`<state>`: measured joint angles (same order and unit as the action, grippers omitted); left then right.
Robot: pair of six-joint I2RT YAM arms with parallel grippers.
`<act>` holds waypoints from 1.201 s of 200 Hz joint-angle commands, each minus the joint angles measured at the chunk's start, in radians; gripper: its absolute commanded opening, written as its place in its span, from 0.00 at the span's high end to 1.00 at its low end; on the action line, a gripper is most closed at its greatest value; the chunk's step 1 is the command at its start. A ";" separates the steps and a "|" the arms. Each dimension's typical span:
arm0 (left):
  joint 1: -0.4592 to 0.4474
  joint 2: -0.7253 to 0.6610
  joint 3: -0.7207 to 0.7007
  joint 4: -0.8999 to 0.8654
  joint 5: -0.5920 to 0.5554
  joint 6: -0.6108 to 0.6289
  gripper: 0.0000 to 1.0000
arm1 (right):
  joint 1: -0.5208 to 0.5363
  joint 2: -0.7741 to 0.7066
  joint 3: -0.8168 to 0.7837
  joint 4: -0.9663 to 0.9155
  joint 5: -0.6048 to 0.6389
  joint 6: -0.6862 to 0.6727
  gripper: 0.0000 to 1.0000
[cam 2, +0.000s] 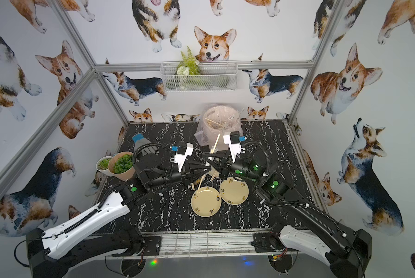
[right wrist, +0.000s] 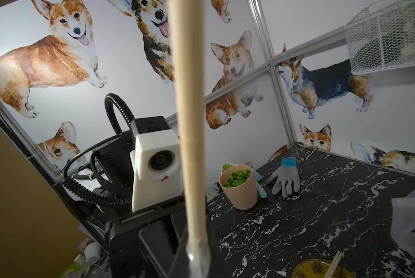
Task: Remove the packaging of disposable chopsticks
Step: Remove the packet bag from the disposable chopsticks.
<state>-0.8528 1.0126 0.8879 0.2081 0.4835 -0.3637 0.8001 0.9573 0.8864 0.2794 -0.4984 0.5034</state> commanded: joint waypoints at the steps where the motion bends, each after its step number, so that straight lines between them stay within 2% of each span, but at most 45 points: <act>1: 0.029 -0.034 -0.012 0.284 -0.306 -0.047 1.00 | 0.012 0.019 -0.011 -0.137 -0.173 0.032 0.97; 21: 0.035 -0.032 0.001 0.274 -0.292 -0.034 1.00 | 0.038 0.024 -0.019 -0.118 -0.172 0.049 0.92; 27: 0.036 -0.024 0.012 0.265 -0.269 -0.030 1.00 | 0.042 0.021 -0.013 -0.132 -0.166 0.039 0.88; 32: 0.036 -0.016 0.021 0.252 -0.250 -0.027 1.00 | 0.041 0.011 0.001 -0.160 -0.146 0.018 0.80; 42: 0.037 0.000 0.035 0.233 -0.204 -0.024 1.00 | 0.041 -0.002 0.020 -0.208 -0.112 -0.016 0.70; 57: 0.037 0.030 0.060 0.190 -0.136 -0.019 1.00 | 0.040 -0.030 0.084 -0.296 -0.039 -0.115 0.43; 66: 0.036 0.050 0.085 0.144 -0.093 -0.009 1.00 | 0.035 -0.039 0.119 -0.336 -0.010 -0.157 0.32; 83: 0.037 0.075 0.107 0.099 -0.021 0.001 1.00 | -0.001 -0.033 0.197 -0.391 -0.008 -0.201 0.23; 95: 0.036 0.080 0.105 0.095 0.007 0.009 1.00 | -0.043 -0.016 0.238 -0.403 -0.044 -0.188 0.21; 116: 0.036 0.075 0.087 0.105 0.026 0.014 1.00 | -0.108 0.021 0.300 -0.416 -0.092 -0.172 0.21; 157: 0.036 0.087 0.086 0.109 0.111 0.032 1.00 | -0.117 0.091 0.406 -0.472 -0.060 -0.218 0.23; 178: 0.035 0.096 0.090 0.093 0.158 0.043 1.00 | -0.122 0.115 0.432 -0.462 -0.074 -0.214 0.36; 179: 0.034 0.096 0.091 0.090 0.158 0.044 1.00 | -0.122 0.117 0.433 -0.461 -0.080 -0.214 0.40; 184: 0.035 0.096 0.096 0.078 0.159 0.046 1.00 | -0.122 0.122 0.438 -0.458 -0.095 -0.215 0.48; 193: 0.035 0.096 0.100 0.068 0.157 0.048 1.00 | -0.122 0.133 0.446 -0.457 -0.127 -0.211 0.56; 225: 0.036 0.090 0.114 0.071 0.143 0.048 1.00 | -0.122 0.156 0.447 -0.455 -0.193 -0.186 0.63; 234: 0.036 0.090 0.115 0.077 0.138 0.044 1.00 | -0.122 0.156 0.439 -0.446 -0.204 -0.177 0.69; 240: 0.035 0.092 0.115 0.088 0.139 0.040 1.00 | -0.122 0.156 0.435 -0.441 -0.211 -0.172 0.77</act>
<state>-0.8185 1.1069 0.9886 0.2623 0.6132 -0.3328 0.6785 1.1114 1.3300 -0.1890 -0.6388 0.3134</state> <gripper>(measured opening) 0.079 0.368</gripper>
